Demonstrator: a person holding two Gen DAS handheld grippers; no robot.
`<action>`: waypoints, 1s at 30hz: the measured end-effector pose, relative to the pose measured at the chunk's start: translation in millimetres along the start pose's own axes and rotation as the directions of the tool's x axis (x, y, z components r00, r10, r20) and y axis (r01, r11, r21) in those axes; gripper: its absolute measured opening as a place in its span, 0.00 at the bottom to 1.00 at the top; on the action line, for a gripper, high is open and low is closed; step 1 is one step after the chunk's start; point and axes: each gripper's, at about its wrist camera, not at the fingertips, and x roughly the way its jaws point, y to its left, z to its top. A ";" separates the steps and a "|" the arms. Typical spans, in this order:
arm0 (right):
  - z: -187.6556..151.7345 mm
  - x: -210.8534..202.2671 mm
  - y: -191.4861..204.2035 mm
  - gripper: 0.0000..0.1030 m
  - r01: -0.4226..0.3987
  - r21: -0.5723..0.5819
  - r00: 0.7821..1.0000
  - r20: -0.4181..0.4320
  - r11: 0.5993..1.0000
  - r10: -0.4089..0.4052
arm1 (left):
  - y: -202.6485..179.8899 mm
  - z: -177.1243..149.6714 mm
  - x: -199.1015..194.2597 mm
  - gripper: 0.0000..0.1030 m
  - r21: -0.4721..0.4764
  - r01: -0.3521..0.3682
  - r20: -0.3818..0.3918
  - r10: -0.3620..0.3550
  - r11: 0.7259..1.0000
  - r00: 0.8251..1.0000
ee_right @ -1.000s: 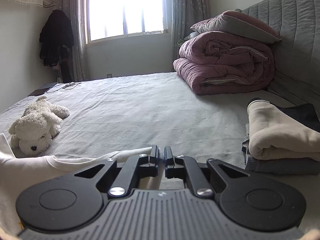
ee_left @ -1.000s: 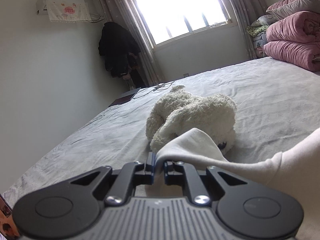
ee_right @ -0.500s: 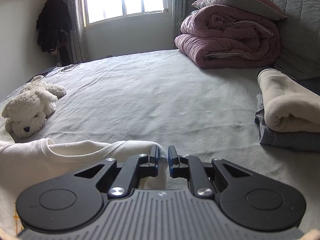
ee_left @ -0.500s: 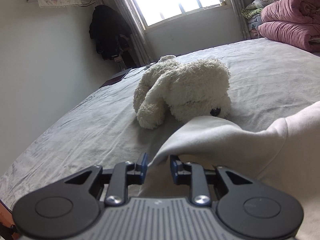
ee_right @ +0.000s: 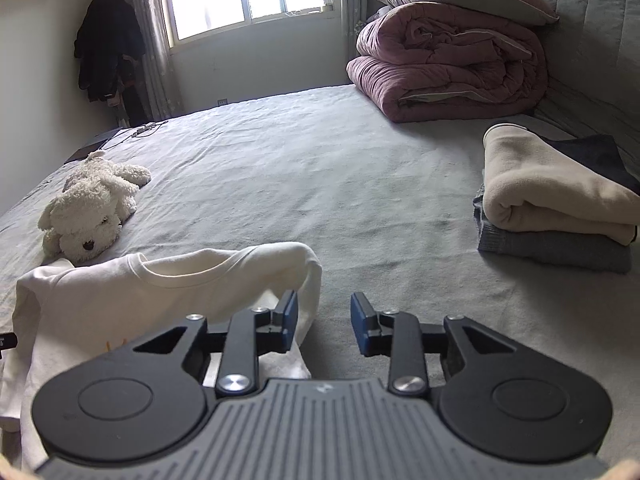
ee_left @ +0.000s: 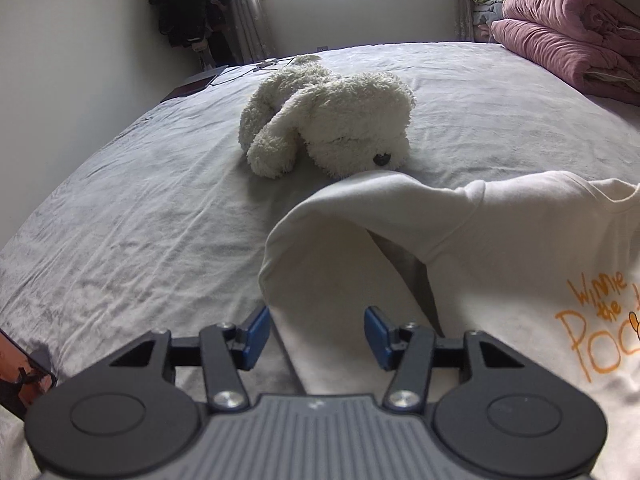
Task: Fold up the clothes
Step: 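Open both grippers and release the spread sweatshirt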
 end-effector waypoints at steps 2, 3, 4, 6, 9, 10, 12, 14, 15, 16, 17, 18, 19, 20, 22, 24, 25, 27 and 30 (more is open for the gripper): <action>-2.2 -7.7 -0.6 0.36 -0.003 -0.005 1.000 -0.006 1.000 0.003 | 5.0 -5.2 -5.2 0.52 -0.027 0.020 -0.031 -0.021 0.999 0.999; -3.6 -11.8 -1.5 0.36 -0.004 -0.005 1.000 -0.012 1.000 0.004 | 8.1 -8.4 -7.7 0.52 -0.052 0.035 -0.051 -0.038 0.998 0.998; -5.3 -15.0 -2.5 0.36 -0.007 0.001 1.000 -0.016 1.000 0.007 | 10.8 -11.6 -9.4 0.52 -0.078 0.051 -0.068 -0.056 0.996 0.996; -9.7 -21.6 -4.5 0.36 -0.017 0.017 0.999 -0.028 1.000 0.017 | 14.1 -18.7 -11.2 0.52 -0.128 0.088 -0.102 -0.101 0.988 0.990; -18.6 -28.6 -6.1 0.39 -0.033 0.033 0.999 -0.042 0.999 0.035 | 13.1 -29.8 -9.4 0.51 -0.176 0.125 -0.145 -0.151 0.976 0.978; -22.0 -30.5 -6.3 0.40 -0.038 0.036 0.998 -0.048 0.999 0.039 | 11.1 -34.8 -8.6 0.51 -0.183 0.124 -0.154 -0.154 0.975 0.976; -28.5 -32.0 -6.3 0.41 -0.047 0.037 0.997 -0.064 0.998 0.049 | 7.9 -42.4 -7.8 0.50 -0.190 0.116 -0.149 -0.146 0.975 0.978; -35.5 -33.1 -6.8 0.41 -0.055 0.039 0.995 -0.081 0.998 0.058 | 5.2 -49.3 -8.3 0.46 -0.192 0.101 -0.121 -0.126 0.976 0.985; -38.7 -33.3 -7.0 0.41 -0.057 0.041 0.994 -0.088 0.998 0.061 | 3.8 -51.4 -8.6 0.39 -0.187 0.094 -0.108 -0.116 0.978 0.987; -41.7 -33.6 -7.4 0.42 -0.060 0.044 0.994 -0.093 0.997 0.064 | 2.5 -53.4 -9.1 0.36 -0.180 0.087 -0.093 -0.105 0.980 0.990; -44.0 -33.8 -8.2 0.43 -0.063 0.050 0.993 -0.097 0.997 0.067 | 1.7 -54.6 -9.9 0.27 -0.168 0.080 -0.078 -0.094 0.983 0.992; -46.3 -33.7 -9.5 0.44 -0.066 0.059 0.993 -0.098 0.996 0.072 | 0.5 -54.8 -10.1 0.20 -0.155 0.068 -0.068 -0.080 0.986 0.994; -49.0 -34.0 -10.9 0.45 -0.070 0.070 0.992 -0.100 0.995 0.077 | 0.2 -53.8 -10.2 0.16 -0.141 0.047 -0.058 -0.056 0.989 0.997; -50.6 -33.3 -12.1 0.46 -0.073 0.078 0.991 -0.106 0.994 0.081 | -0.1 -52.8 -10.3 0.10 -0.127 0.026 -0.048 -0.032 0.992 0.998; -53.1 -31.7 -14.6 0.46 -0.075 0.094 0.989 -0.121 0.993 0.086 | 1.1 -50.9 -9.2 0.08 -0.101 -0.022 -0.031 0.019 0.995 0.999; -54.5 -30.8 -17.1 0.46 -0.074 0.100 0.988 -0.131 0.992 0.087 | 4.9 -49.3 -6.5 0.06 -0.079 -0.084 -0.016 0.083 0.993 0.996; -55.0 -31.0 -18.5 0.47 -0.072 0.102 0.988 -0.132 0.992 0.085 | 7.2 -48.8 -4.7 0.06 -0.068 -0.124 -0.007 0.124 0.990 0.992; -55.5 -31.2 -21.5 0.49 -0.065 0.107 0.988 -0.133 0.992 0.080 | 15.0 -49.3 3.1 0.02 -0.040 -0.247 0.006 0.247 0.968 0.969; -57.8 -30.1 -26.6 0.49 -0.060 0.125 0.986 -0.148 0.990 0.078 | 38.9 -51.2 16.5 0.03 -0.051 -0.325 -0.044 0.323 0.944 0.945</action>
